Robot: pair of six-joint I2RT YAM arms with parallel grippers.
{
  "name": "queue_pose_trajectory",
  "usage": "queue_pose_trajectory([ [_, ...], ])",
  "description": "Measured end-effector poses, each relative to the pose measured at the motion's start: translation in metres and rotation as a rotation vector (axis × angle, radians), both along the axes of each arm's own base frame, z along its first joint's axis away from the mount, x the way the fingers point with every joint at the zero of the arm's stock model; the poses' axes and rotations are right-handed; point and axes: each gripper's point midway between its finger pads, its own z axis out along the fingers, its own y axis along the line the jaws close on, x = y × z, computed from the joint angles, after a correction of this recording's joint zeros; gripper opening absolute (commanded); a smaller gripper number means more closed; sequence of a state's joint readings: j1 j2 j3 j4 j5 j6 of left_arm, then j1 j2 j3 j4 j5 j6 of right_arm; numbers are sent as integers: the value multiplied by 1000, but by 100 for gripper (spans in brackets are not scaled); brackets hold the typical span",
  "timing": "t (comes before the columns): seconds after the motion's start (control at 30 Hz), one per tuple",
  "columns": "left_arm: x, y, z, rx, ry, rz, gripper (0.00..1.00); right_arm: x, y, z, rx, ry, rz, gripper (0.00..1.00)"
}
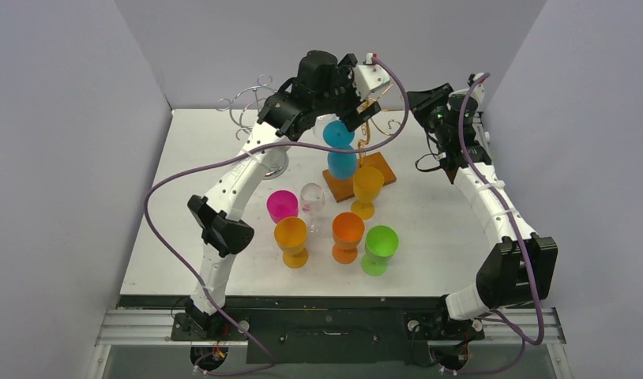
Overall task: Place the wine glass upside down on the wine glass rack
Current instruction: Adjust the wine rack at the center of the board.
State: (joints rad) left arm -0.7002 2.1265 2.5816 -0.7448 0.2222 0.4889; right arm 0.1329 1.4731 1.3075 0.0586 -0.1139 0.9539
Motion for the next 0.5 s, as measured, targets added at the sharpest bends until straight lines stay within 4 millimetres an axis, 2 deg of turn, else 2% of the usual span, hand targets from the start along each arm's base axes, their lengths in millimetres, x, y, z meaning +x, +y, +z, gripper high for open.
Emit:
queue_pose_trajectory([
  [0.2,11,3,-19,53,6,36,78,-5,-3,-1,-1,-7,-14,0],
  [0.5,24,0,-34,71,12,78,77,-10,-4,0,-5,-14,-51,0],
])
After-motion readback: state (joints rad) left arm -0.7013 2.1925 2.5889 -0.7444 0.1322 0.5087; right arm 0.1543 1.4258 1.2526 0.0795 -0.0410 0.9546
